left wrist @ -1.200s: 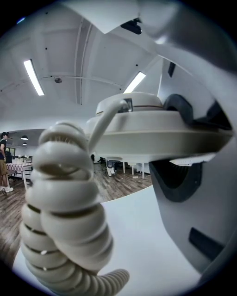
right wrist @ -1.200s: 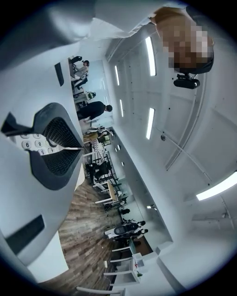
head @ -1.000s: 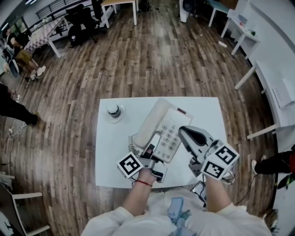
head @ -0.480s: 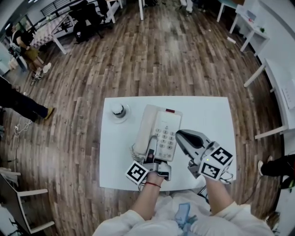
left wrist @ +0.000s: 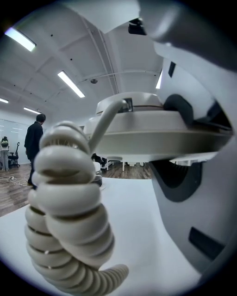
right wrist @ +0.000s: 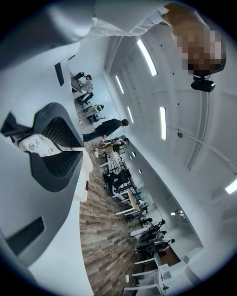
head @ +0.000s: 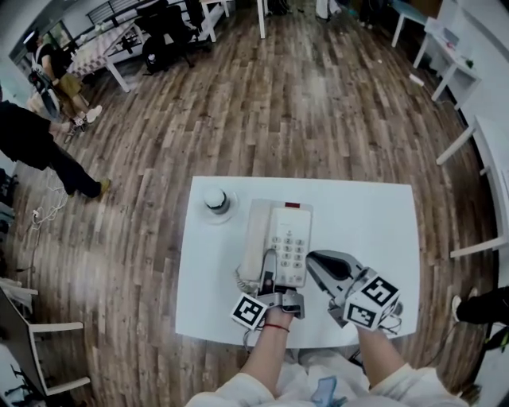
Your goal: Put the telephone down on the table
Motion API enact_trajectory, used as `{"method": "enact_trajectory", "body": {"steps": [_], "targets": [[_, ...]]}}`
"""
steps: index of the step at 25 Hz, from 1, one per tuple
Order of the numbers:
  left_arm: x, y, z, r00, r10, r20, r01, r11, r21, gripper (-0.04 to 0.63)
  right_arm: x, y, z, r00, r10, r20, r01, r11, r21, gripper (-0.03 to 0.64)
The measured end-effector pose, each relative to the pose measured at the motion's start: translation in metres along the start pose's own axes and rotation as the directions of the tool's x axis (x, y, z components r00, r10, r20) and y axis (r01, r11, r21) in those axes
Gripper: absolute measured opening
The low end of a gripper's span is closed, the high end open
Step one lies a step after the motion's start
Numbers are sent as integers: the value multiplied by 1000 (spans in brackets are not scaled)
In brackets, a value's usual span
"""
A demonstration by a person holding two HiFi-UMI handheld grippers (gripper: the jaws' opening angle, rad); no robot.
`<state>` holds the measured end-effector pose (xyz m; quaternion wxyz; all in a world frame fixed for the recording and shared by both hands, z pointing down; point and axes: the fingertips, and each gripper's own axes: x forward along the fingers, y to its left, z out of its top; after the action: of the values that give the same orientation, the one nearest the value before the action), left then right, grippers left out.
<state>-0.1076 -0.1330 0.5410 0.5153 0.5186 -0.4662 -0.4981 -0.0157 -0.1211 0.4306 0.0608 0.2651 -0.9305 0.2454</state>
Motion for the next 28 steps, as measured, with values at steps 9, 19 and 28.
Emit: {"method": "enact_trajectory", "body": {"steps": [9, 19, 28], "targets": [[7, 18, 13, 997, -22, 78, 22, 1000, 0, 167, 6, -41, -71, 993, -34, -116, 61, 971, 232, 156], [16, 40, 5, 996, -6, 92, 6, 1000, 5, 167, 24, -67, -112, 971, -82, -224, 158, 924, 347, 174], [30, 57, -9, 997, 13, 76, -12, 1000, -16, 168, 33, -86, -127, 945, -110, -309, 221, 909, 354, 187]]}}
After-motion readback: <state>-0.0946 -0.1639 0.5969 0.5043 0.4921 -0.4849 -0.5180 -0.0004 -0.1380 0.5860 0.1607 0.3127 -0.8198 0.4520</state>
